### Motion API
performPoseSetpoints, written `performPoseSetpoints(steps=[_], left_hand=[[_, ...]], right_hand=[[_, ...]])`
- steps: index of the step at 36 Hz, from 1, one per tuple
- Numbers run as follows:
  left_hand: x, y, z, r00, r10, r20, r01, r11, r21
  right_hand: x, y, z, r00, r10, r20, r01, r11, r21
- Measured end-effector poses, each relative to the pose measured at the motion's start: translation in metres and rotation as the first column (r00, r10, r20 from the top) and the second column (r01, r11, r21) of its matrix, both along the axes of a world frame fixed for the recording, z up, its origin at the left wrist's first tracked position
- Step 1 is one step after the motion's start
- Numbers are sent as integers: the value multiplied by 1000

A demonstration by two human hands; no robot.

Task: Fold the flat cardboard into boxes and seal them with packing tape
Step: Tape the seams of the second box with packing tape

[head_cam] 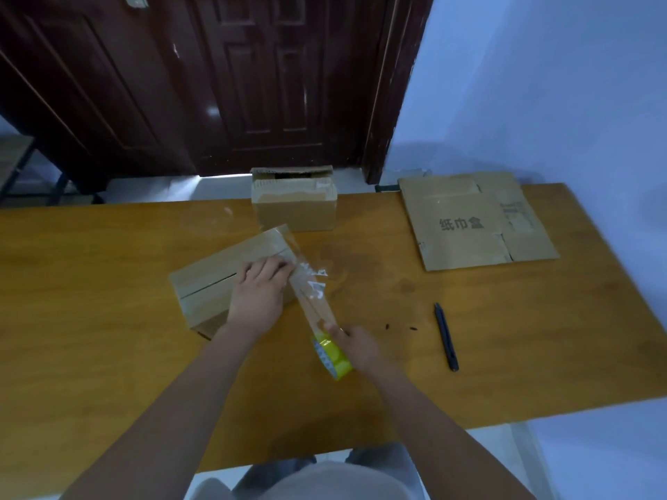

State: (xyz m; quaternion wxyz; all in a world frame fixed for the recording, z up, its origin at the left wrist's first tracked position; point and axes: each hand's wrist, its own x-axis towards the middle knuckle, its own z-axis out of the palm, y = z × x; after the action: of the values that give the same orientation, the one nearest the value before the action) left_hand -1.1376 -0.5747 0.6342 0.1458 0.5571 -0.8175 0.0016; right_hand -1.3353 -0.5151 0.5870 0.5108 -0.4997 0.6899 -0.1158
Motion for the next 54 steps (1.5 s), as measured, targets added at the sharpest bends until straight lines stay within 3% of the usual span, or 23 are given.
performPoseSetpoints(steps=[3, 9, 16, 18, 21, 23, 25, 27, 32, 36, 40, 45, 54], left_hand=[[-14, 10, 1, 997, 82, -10, -82, 996, 34], [-39, 33, -4, 970, 134, 203, -195, 928, 319], [-54, 29, -1, 914, 207, 348, -337, 865, 371], [-52, 27, 3, 914, 200, 353, -333, 867, 371], [-51, 28, 3, 920, 190, 342, -323, 861, 392], [-51, 29, 3, 921, 186, 342, -324, 854, 407], [-51, 29, 4, 918, 186, 349, -331, 845, 420], [-51, 29, 5, 918, 182, 353, -331, 841, 428], [-51, 25, 9, 918, 171, 358, -332, 825, 457], [-50, 24, 8, 922, 176, 344, -333, 814, 476], [-49, 24, 9, 925, 177, 338, -333, 805, 490], [-49, 23, 10, 926, 184, 331, -337, 798, 500], [-46, 24, 11, 933, 173, 315, -319, 801, 506]], right_hand=[[4, 2, -3, 999, 21, -42, -23, 999, -46], [8, 11, -1, 998, -49, -42, 45, 993, -106], [-10, 15, 4, 995, -97, 7, 97, 989, -107], [-34, 12, 3, 968, -208, -138, 175, 960, -217], [-79, 9, -1, 790, -381, -481, 253, 916, -311], [-106, 8, -2, 715, -405, -570, 343, 913, -220], [-126, 11, -6, 709, -358, -607, 404, 912, -67], [-137, 19, -13, 724, -232, -649, 342, 938, 46], [-134, 34, -21, 688, -62, -723, 84, 996, -6], [-112, 22, -6, 839, -130, -528, 53, 986, -158], [-78, 4, 29, 936, 8, -352, -132, 935, -330], [-41, -14, 62, 863, 239, -444, -415, 837, -356], [-16, -33, 65, 832, 277, -481, -483, 788, -381]])
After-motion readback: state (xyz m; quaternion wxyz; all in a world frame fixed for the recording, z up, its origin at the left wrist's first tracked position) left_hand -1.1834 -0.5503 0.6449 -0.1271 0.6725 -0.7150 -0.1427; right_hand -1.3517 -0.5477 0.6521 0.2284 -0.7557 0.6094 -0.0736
